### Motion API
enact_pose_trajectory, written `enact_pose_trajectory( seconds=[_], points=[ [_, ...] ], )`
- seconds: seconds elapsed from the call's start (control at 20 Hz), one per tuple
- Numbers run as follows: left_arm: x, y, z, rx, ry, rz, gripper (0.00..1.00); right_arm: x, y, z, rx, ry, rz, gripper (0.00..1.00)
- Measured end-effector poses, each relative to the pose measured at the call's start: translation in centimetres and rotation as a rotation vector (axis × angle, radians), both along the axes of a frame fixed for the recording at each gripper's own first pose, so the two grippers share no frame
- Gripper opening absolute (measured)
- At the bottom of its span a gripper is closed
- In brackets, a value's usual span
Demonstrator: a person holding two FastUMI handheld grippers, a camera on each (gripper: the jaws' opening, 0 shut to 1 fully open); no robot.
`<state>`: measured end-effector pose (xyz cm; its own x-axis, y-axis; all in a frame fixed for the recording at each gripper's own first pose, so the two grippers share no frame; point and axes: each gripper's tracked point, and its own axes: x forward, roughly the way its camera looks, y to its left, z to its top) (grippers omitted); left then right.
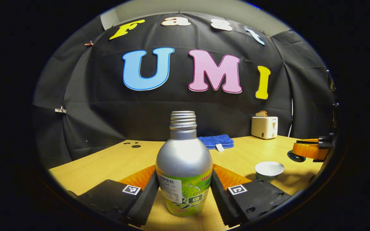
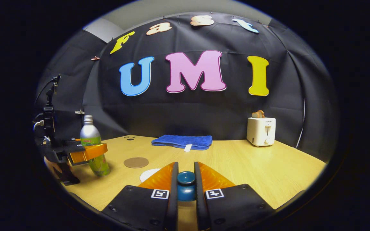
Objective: Open the teacup lid with one hand, grasp the water bottle and pour water into the teacup with the other hand; after pouring, place the water bottle on the coaster and then close the teacup lid.
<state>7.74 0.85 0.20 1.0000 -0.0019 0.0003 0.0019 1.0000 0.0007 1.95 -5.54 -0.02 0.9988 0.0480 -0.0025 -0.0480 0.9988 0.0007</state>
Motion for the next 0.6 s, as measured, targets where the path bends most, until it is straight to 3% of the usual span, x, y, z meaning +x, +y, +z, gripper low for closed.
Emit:
enact_pose_trajectory(
  seconds=[0.15, 0.3, 0.4, 0.6],
  points=[
    [0.0, -0.5, 0.2, 0.027, 0.001, -0.006, 0.81, -0.1, -1.5, 0.1, 0.000, -0.001, -0.003, 0.27],
    [0.2, -0.9, 1.0, 0.147, -0.002, 0.008, 0.79, 0.0, -3.4, 0.2, 0.001, -0.001, -0.022, 0.26],
    [0.4, -1.5, 2.5, 0.271, -0.021, 0.016, 0.79, 0.2, -4.7, 0.2, 0.001, -0.001, -0.038, 0.26],
    [1.5, -2.7, 3.6, 0.646, -0.016, 0.011, 0.79, 0.2, -6.2, 0.3, 0.000, -0.001, -0.054, 0.26]
  ],
)
